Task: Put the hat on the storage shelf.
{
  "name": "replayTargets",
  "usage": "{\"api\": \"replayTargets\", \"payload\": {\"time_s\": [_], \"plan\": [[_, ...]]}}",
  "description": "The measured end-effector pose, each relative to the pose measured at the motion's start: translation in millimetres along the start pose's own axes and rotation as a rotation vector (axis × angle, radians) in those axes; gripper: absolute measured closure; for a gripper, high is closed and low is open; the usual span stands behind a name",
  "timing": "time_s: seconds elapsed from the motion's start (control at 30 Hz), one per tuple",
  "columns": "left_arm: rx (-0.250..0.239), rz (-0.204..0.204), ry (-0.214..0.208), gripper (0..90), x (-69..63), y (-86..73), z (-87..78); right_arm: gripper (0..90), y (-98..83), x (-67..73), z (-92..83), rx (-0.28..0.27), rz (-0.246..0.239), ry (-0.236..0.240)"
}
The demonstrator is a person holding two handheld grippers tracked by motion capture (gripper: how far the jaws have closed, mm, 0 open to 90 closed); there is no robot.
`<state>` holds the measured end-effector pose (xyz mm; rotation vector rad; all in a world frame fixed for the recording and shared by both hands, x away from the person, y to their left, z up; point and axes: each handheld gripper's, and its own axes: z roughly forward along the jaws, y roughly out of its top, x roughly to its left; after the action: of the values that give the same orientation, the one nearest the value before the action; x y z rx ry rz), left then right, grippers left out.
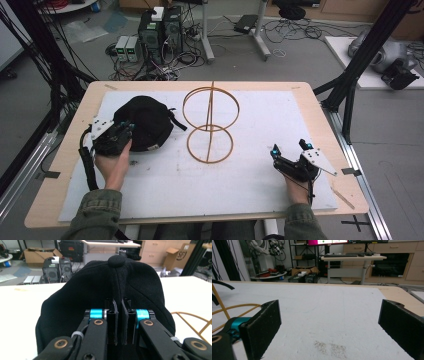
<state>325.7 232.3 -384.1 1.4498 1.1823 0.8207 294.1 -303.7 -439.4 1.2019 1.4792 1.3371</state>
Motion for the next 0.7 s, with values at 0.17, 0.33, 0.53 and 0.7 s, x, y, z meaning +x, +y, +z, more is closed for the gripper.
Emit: {"api": "replayTargets", "payload": {"time_s": [0.17, 0.33, 0.53, 0.7], "plan": [[-0.066, -0.014, -0.007, 84.9, -0.4, 6.0, -9.1, 3.6, 0.1, 0.0, -0.2, 0.001, -0.002, -0.002], [-0.118, -0.024, -0.015, 84.9, -4.1, 19.0, -15.8, 3.6, 0.6, 0.1, -0.7, -0.002, -0.002, -0.004], [-0.162, -0.023, -0.033, 84.8, -8.4, 29.5, -21.5, 3.6, 0.4, 0.4, -0.6, 0.002, 0.002, -0.002], [-0.188, -0.024, -0.023, 84.8, -8.7, 38.8, -23.9, 3.6, 0.4, 0.6, -0.9, 0.002, 0.003, 0.001]]}}
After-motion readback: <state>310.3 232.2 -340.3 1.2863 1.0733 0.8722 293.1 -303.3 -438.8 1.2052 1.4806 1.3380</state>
